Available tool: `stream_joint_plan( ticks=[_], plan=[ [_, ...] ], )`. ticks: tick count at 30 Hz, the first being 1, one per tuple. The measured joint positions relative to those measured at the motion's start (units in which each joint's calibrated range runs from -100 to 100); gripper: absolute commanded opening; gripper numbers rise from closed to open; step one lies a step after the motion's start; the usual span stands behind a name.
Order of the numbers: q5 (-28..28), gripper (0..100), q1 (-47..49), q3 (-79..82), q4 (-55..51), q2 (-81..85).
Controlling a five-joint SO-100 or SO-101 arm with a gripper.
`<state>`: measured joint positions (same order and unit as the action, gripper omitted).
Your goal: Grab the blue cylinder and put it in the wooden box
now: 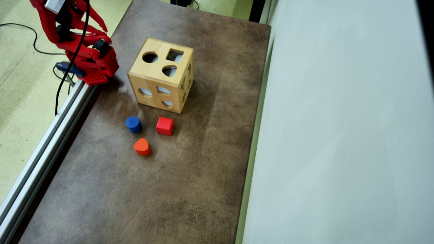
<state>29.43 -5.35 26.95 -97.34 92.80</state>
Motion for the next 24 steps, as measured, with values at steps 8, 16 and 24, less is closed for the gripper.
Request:
stream_joint_plan(
  ticks=[8,16,24],
  plan=[
    [-0.2,3,-5.3,-16.0,0.0,-26.7],
    [-2.3,3,-24.6,-16.7,0.0,-41.8],
    [-2.3,3,-37.4,-15.6,0.0,-66.4]
  ],
)
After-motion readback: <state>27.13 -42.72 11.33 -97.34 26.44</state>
